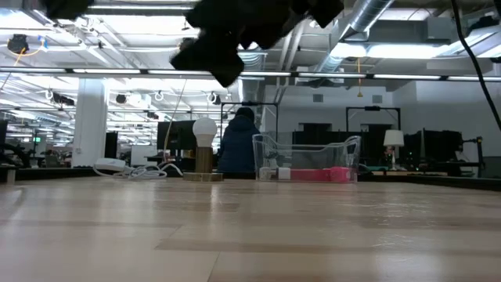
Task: Pick & Place Office items
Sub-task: Put the black digital clock into the yellow basket
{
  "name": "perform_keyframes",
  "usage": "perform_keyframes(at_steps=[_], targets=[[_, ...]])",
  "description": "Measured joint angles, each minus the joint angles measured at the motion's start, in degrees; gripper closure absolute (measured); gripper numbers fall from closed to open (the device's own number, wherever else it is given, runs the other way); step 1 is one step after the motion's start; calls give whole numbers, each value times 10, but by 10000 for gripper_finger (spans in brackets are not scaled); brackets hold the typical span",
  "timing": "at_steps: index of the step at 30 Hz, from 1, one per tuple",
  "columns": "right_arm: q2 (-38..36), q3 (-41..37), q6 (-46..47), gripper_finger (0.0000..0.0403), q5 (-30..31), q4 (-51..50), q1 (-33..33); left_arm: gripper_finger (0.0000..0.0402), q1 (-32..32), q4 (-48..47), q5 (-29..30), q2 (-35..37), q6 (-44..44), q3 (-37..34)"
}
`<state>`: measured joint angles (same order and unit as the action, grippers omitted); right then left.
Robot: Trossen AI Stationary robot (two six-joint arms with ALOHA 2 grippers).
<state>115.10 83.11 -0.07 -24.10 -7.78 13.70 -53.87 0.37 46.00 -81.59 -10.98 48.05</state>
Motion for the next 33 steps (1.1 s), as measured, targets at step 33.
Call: perform_keyframes(at_steps=[33], targets=[[-1, 1, 84, 205, 37, -149, 25, 343, -101, -431, -493, 42, 880, 73]])
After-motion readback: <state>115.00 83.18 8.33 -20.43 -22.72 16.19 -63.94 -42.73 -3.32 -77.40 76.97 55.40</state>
